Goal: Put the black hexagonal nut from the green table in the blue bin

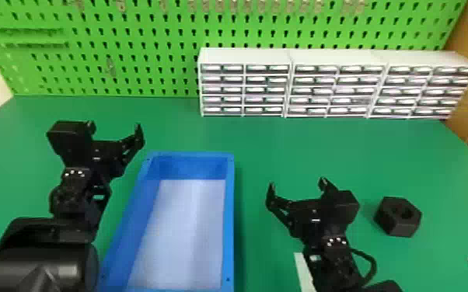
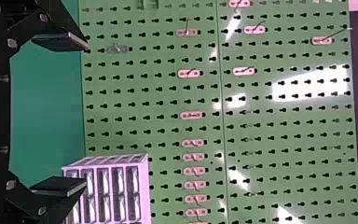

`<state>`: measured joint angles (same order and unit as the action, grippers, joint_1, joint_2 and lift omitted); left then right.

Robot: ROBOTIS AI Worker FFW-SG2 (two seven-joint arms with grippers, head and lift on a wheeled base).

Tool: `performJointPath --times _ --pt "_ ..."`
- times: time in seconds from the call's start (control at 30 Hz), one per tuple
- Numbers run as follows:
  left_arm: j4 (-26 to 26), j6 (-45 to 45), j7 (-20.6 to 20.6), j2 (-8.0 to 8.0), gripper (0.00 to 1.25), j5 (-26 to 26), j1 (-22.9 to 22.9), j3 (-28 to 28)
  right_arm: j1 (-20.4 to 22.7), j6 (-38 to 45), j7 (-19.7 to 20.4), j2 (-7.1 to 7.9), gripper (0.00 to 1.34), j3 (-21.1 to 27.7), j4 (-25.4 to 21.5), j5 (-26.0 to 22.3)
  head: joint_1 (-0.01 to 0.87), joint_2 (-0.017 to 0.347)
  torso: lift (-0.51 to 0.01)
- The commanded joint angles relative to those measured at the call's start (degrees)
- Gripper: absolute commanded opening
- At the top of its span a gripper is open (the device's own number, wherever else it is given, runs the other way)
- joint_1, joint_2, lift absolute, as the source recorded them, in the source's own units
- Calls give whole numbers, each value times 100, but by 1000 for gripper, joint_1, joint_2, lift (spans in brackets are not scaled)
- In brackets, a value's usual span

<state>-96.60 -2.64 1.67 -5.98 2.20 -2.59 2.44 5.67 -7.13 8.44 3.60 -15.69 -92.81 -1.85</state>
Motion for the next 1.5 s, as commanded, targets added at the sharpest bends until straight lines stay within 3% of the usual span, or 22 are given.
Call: performJointPath --times 0.0,0.3,0.73,1.47 --pt "1 0 0 0 1005 0 -4 2 -22 1 -1 9 1267 13 0 -18 686 52 -97" --pt "1 0 0 0 1005 0 13 11 -145 221 -97 53 1267 163 -9 -167 686 52 -97" --pt "-8 0 0 0 1005 9 22 28 -514 537 -528 44 1267 1024 -35 9 686 52 -97" --pt "-26 0 0 0 1005 18 57 90 -1129 2339 -1134 422 1267 2105 -193 114 686 52 -97"
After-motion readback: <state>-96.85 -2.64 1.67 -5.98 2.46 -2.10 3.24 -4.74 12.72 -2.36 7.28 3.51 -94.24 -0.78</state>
